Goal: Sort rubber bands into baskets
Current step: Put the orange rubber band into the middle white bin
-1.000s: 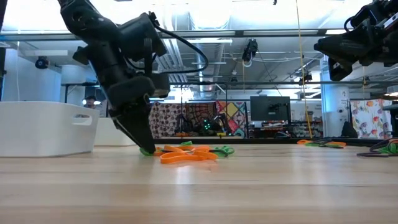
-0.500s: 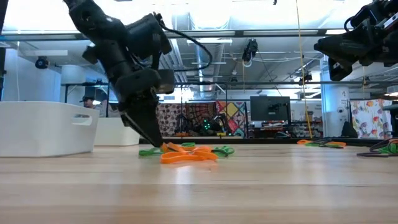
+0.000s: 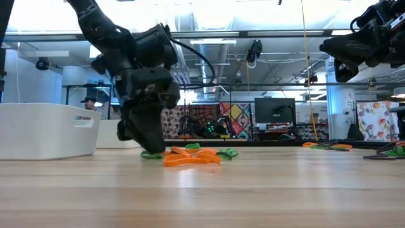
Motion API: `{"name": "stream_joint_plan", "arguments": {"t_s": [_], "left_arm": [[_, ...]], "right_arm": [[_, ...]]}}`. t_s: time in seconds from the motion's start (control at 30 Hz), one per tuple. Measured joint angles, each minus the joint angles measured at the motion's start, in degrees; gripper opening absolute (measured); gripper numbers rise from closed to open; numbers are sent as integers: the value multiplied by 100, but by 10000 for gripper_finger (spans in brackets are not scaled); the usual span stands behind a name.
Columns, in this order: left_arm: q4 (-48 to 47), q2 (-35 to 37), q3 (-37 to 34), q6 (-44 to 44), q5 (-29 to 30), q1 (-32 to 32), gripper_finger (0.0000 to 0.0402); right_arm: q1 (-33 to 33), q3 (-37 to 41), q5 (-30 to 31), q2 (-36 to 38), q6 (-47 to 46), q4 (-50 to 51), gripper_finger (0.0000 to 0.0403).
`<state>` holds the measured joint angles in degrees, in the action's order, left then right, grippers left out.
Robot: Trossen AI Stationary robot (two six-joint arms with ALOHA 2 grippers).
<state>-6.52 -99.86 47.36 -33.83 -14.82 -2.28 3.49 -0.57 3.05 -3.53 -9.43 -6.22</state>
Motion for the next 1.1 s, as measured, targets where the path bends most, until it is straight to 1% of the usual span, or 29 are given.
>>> {"name": "stream_joint_plan", "arguments": {"t_s": [0.3,0.5,0.57,0.67,0.8,0.9,1.1], "left_arm": [[-135,-40,334,-189,32,2,82],[-244,-40,493,-521,57,-10,84],[-302,-40,522,-629,109,-15,84],[-354,-40,528,-909,335,-24,84],[-647,-40,528,-1420,490,-69,84],[-776,-40,528,-1494,532,-87,84],[-694,-40,528,-1567,530,-83,84]], "right_arm": [[-2,-1,2,-2,0,0,34],[-2,0,2,0,0,2,34],[-1,1,1,0,0,1,34],[-1,-1,0,-1,0,2,34],[-2,1,2,0,0,0,34],[-2,1,1,-1,0,2,34],[0,-1,2,0,0,0,34]]}}
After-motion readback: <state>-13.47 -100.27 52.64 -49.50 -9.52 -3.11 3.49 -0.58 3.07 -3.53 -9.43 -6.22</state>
